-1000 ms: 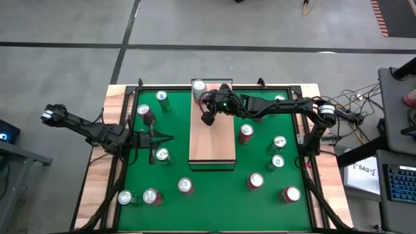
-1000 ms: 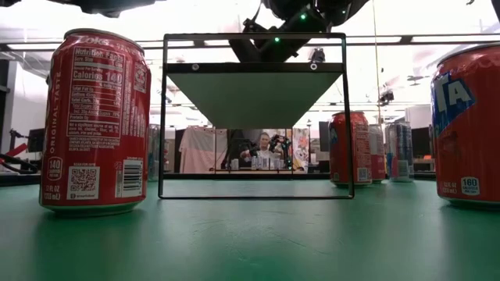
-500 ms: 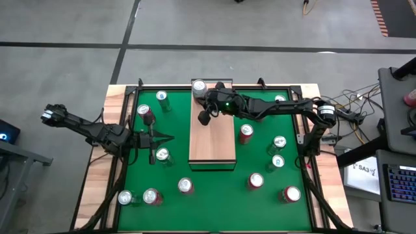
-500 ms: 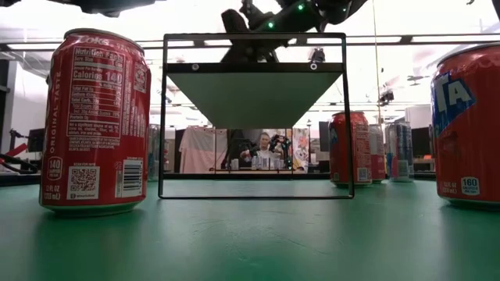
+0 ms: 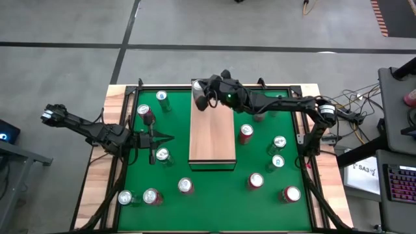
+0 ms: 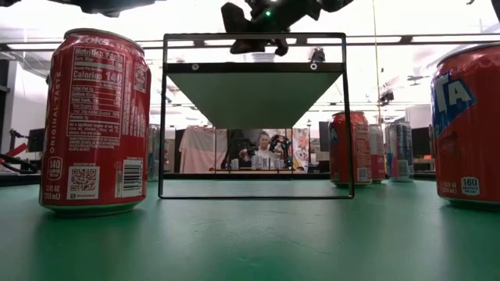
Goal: Place canned beverage on shelf
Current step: Put the white can on the shelf
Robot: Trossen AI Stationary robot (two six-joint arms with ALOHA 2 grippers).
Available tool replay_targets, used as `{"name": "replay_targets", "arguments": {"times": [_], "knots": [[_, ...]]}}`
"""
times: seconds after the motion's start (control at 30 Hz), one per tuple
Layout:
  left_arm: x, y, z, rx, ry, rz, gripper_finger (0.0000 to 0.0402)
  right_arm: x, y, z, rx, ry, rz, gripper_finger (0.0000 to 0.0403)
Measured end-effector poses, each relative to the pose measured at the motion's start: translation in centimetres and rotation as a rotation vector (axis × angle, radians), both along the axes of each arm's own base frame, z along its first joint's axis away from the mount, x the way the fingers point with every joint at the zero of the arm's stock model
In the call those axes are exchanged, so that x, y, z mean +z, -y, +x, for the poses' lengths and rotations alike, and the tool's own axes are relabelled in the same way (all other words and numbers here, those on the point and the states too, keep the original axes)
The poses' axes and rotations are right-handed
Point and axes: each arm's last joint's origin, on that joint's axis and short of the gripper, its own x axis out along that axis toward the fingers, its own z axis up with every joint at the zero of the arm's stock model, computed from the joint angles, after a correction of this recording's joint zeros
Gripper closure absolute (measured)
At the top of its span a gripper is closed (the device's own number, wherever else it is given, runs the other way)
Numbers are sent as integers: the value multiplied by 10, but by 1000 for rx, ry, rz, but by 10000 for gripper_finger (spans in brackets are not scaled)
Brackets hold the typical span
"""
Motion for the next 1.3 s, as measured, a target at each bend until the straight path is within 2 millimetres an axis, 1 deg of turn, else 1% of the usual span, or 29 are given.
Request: {"name": "replay_targets", "arguments": {"times": [0.13,0.43,1.3], "knots": [[0,0,0,0,0,0,402,2,1,-3,-61,-60,6,390],[0,0,0,0,0,0,402,-4,0,-4,-69,-98,52,390],[0,0,0,0,0,0,402,-6,-10,-2,-47,-89,83,390]]}}
